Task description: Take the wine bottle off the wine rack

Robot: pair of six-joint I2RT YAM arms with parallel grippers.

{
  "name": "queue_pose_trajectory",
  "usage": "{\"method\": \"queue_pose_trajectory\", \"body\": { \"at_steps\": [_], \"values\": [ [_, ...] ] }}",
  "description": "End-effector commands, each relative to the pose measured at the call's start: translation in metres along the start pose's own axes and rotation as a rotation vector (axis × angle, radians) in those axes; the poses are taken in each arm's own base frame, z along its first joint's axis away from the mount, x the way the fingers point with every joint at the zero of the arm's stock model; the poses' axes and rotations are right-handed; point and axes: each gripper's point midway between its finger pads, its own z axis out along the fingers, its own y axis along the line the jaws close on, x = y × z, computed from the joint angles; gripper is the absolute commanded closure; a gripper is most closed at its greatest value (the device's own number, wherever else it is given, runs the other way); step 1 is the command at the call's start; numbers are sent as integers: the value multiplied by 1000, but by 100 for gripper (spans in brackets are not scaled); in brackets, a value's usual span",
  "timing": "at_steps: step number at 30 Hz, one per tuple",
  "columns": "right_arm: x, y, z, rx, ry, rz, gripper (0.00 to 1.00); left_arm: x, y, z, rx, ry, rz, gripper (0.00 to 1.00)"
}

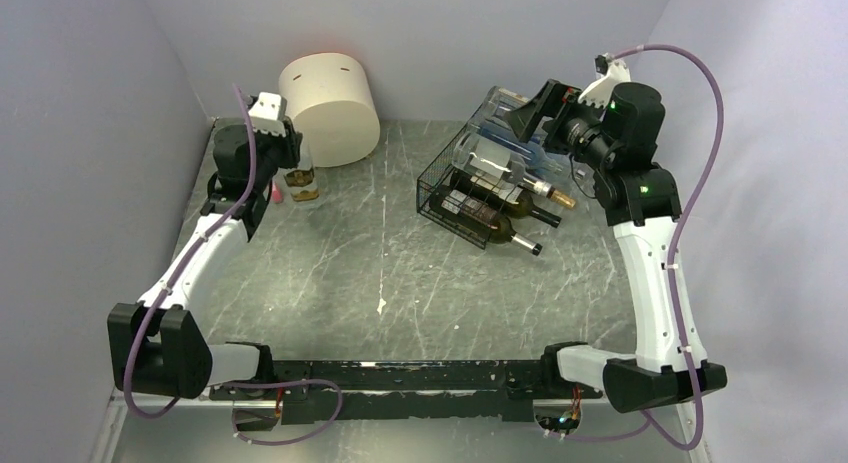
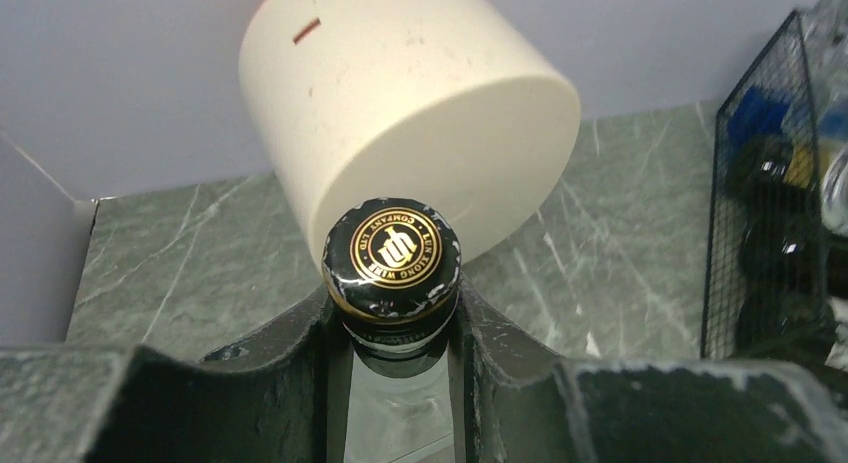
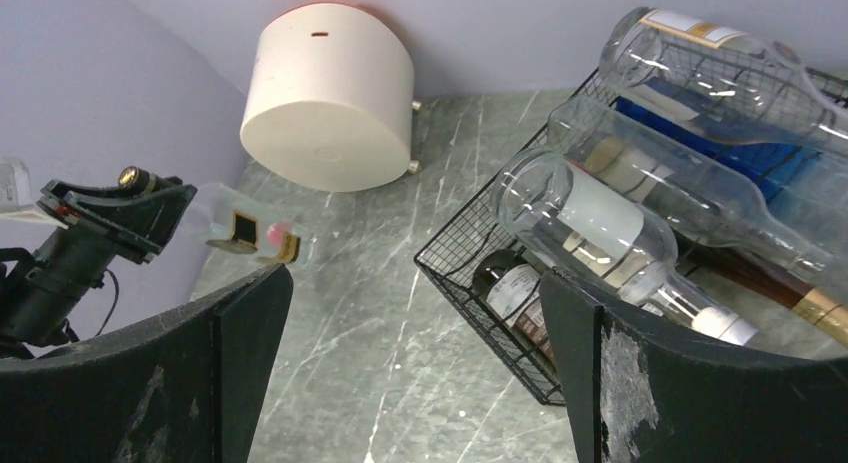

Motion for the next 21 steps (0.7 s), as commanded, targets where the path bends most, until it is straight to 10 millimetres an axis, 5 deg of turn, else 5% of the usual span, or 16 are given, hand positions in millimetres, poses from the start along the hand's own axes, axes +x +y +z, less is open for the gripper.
{"method": "queue_pose_trajectory", "body": {
  "at_steps": [1,21],
  "values": [
    [-3,-8,-2,33,-20,-69,0,-51,-21,-6,165,-202,152,93],
    [25,-16,19,14,73,-39,0,-17,-8,9,205,-124,154,93]
  ]
}}
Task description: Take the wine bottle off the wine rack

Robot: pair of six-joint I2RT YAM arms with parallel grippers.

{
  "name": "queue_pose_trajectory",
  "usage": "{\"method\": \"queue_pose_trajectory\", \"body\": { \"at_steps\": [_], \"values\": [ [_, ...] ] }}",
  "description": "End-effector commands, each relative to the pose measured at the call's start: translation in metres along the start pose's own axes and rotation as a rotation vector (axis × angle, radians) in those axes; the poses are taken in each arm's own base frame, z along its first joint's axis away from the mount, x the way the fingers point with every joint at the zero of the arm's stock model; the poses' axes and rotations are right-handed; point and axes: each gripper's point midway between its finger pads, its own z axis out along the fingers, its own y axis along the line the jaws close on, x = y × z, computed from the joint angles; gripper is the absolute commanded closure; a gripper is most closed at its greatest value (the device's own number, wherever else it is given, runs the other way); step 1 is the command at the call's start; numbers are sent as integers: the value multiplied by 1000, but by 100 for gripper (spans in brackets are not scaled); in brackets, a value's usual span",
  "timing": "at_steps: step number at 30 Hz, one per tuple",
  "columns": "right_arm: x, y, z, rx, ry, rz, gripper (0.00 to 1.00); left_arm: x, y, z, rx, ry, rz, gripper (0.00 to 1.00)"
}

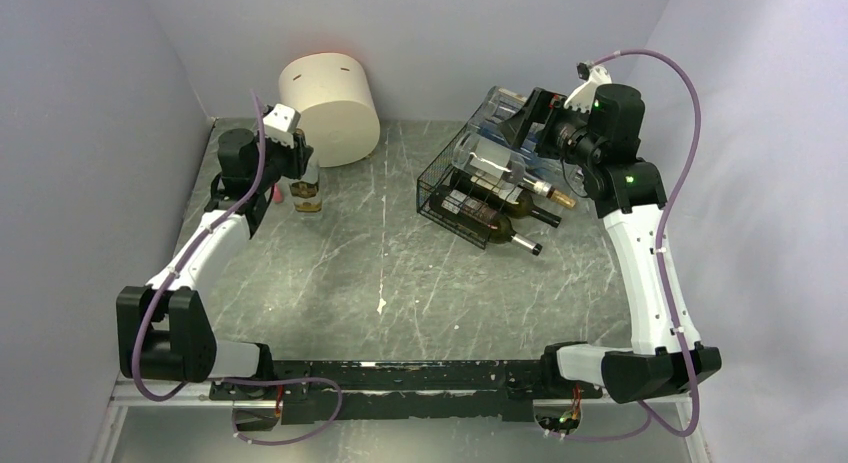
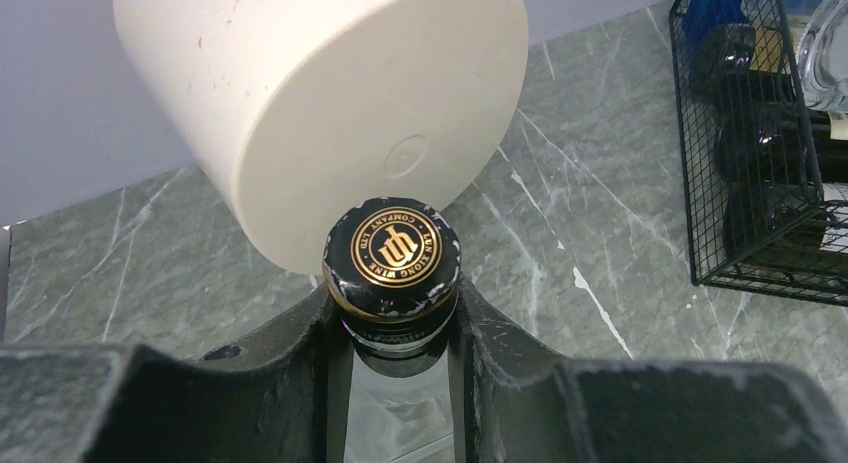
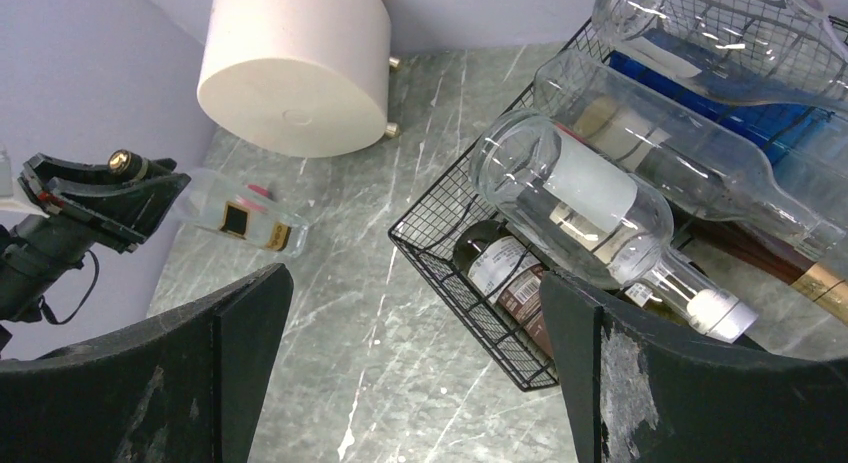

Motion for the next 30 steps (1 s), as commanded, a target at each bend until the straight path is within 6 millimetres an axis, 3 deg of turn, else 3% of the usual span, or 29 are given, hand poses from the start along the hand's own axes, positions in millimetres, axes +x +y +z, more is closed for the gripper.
{"method": "queue_pose_trajectory", "body": {
  "at_steps": [1,14,21,26,30],
  "values": [
    [-4,2,-2,-9,-16,-19,0,-64,6,-3,13,-206,80,93],
    [1,2,-1,-15,-8,-8,0,-44,15,6,-1,-179,69,91],
    [-6,8,-1,-41,-22,-6,0,-45,16,0,-22,-190,79,70],
    [-2,6,0,-35,-11,-5,0,-51,23,-8,-72,-191,77,44],
    [5,2,2,-23,16,0,0,-63,28,-21,-120,-234,82,31]
  ]
}}
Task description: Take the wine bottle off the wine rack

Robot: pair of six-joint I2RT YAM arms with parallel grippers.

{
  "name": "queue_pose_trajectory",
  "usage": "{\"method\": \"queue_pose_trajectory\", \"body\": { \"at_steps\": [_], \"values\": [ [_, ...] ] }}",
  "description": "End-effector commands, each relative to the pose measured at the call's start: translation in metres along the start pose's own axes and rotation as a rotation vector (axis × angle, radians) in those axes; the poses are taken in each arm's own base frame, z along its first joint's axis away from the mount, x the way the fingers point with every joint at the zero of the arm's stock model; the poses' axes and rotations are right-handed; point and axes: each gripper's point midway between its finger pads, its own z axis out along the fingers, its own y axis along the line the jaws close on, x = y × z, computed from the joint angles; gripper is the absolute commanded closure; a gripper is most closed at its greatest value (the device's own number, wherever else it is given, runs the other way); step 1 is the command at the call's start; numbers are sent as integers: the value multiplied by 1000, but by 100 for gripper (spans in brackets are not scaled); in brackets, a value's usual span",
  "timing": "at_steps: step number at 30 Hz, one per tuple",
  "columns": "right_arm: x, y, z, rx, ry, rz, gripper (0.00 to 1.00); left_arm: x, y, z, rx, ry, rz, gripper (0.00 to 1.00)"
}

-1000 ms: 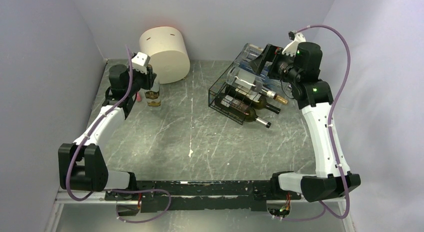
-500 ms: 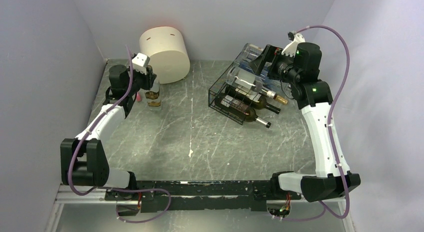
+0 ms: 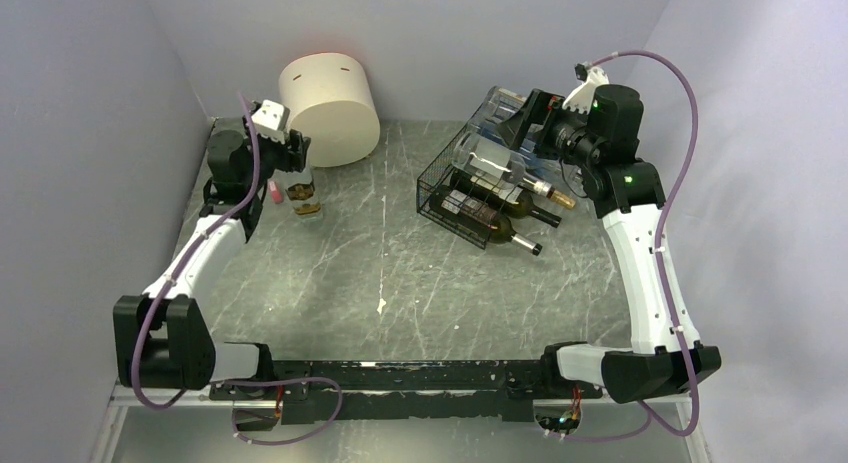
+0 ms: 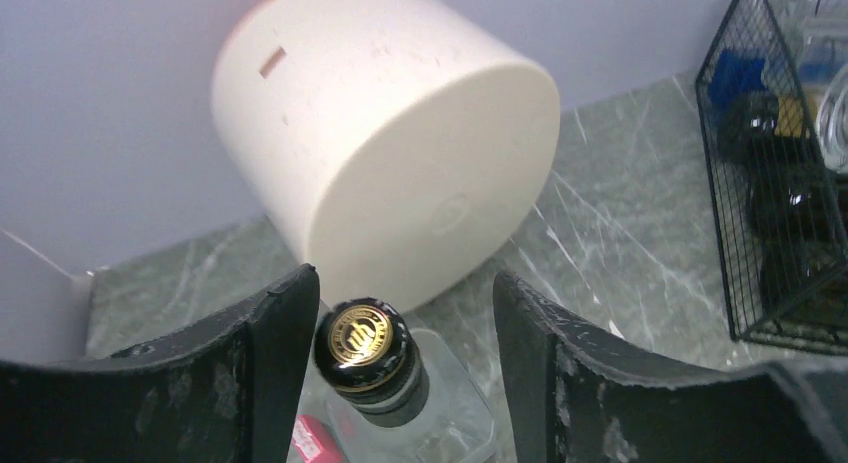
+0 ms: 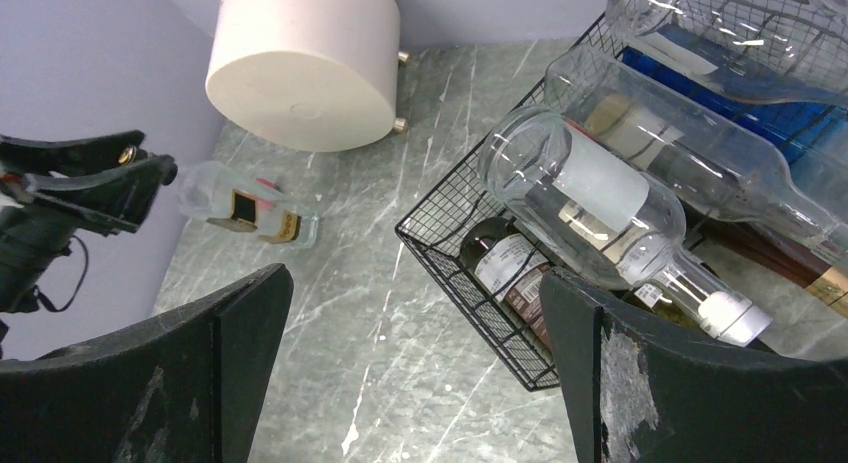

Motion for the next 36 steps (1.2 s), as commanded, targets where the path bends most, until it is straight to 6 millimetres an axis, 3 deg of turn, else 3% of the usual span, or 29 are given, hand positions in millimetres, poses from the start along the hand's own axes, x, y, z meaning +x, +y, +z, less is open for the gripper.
{"method": "queue_pose_trajectory", "body": {
  "at_steps": [1,6,9,15,17,21,25,28,30,32,34,36],
  "values": [
    [4,-3,0,7,12,-4,0,-51,16,-17,-91,-161,49,29],
    [9,-11,0,45,25,-15,0,-72,14,-30,-93,-203,65,6],
    [15,-20,1,85,36,-22,0,-88,9,-41,-76,-240,73,1],
    [35,-56,-1,228,32,-85,0,-121,-2,-69,-136,-337,118,1],
    [40,-67,-5,272,10,-137,0,-132,-13,-78,-132,-364,152,0],
    [51,-71,-9,260,-3,-358,0,-146,-45,-89,-81,-418,197,0],
    [62,-79,-6,283,48,-494,0,-154,-74,-95,5,-458,193,5],
    [80,-86,10,293,151,-618,0,-160,-88,-100,51,-481,178,8],
    [95,-96,16,367,233,-749,0,-160,-92,-102,60,-489,178,8],
    [97,-106,17,468,262,-859,0,-160,-95,-103,55,-492,178,7],
    [97,-106,20,488,260,-870,0,-159,-97,-103,50,-492,187,7],
    [87,-113,20,541,219,-765,0,-161,-101,-106,56,-501,191,7]
  ]
}}
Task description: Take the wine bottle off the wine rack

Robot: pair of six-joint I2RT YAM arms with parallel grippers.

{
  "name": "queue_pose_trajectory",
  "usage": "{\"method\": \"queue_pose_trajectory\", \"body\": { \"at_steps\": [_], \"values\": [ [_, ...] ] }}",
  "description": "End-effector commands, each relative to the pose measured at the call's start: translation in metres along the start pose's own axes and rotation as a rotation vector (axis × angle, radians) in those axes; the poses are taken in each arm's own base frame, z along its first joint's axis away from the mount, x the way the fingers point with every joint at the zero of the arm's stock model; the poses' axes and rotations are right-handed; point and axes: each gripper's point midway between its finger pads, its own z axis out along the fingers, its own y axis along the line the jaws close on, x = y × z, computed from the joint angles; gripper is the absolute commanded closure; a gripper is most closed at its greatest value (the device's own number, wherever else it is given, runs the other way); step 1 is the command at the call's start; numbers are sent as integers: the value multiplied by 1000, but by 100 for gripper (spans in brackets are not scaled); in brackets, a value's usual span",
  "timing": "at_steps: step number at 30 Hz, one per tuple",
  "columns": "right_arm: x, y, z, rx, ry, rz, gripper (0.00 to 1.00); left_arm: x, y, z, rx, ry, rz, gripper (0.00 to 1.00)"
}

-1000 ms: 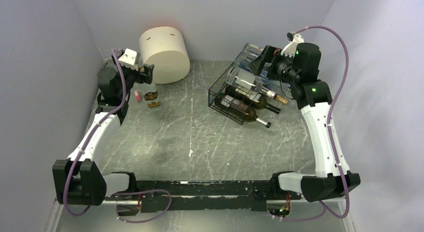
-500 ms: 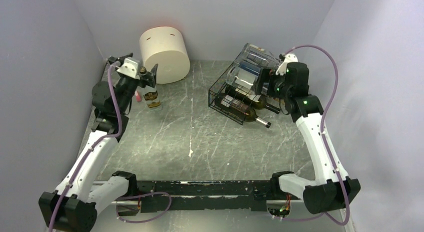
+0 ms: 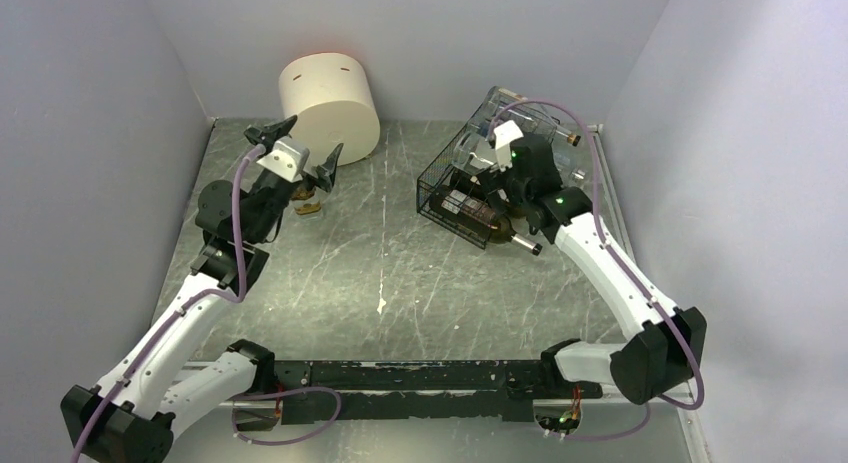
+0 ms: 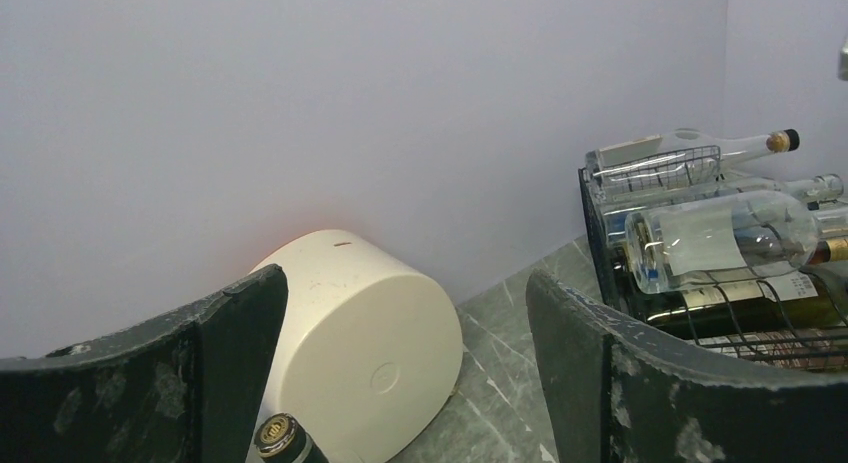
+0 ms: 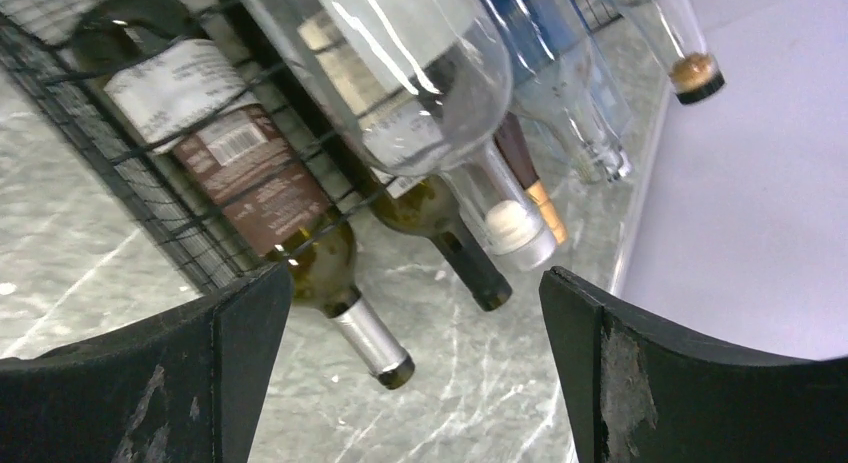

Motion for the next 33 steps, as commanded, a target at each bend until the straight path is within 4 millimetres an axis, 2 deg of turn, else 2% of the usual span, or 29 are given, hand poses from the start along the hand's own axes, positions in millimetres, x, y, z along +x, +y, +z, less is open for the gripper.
{"method": "queue_pose_trajectory", "body": {
  "at_steps": [1,4,8,10,12,14,17,23,28,33],
  "values": [
    [-9,-44,-2,165,-7,117,0,-16,0,-3,-20,-53,20,8],
    [-16,-51,9,98,-24,458,1,-22,-2,-5,-13,-69,13,8],
    [-13,-55,24,147,-15,744,1,-24,-3,-7,-14,-75,11,9],
    [-3,-65,26,206,-18,887,0,-24,-5,-7,-12,-76,12,9],
    [20,-83,24,285,-15,1072,0,-26,-7,-8,-6,-84,6,9],
    [30,-92,27,250,-59,1234,2,-29,-11,-8,8,-94,-5,10],
    [37,-93,33,176,-122,1493,5,-31,-16,-8,28,-101,-14,11],
    [32,-83,39,44,-356,1714,4,-35,-26,-7,76,-113,-53,13],
    [45,-67,60,-11,-317,1845,5,-32,-26,-6,72,-106,-60,13],
    [51,-64,72,-22,-343,1892,11,-29,-29,-4,78,-96,-67,12]
  ]
}}
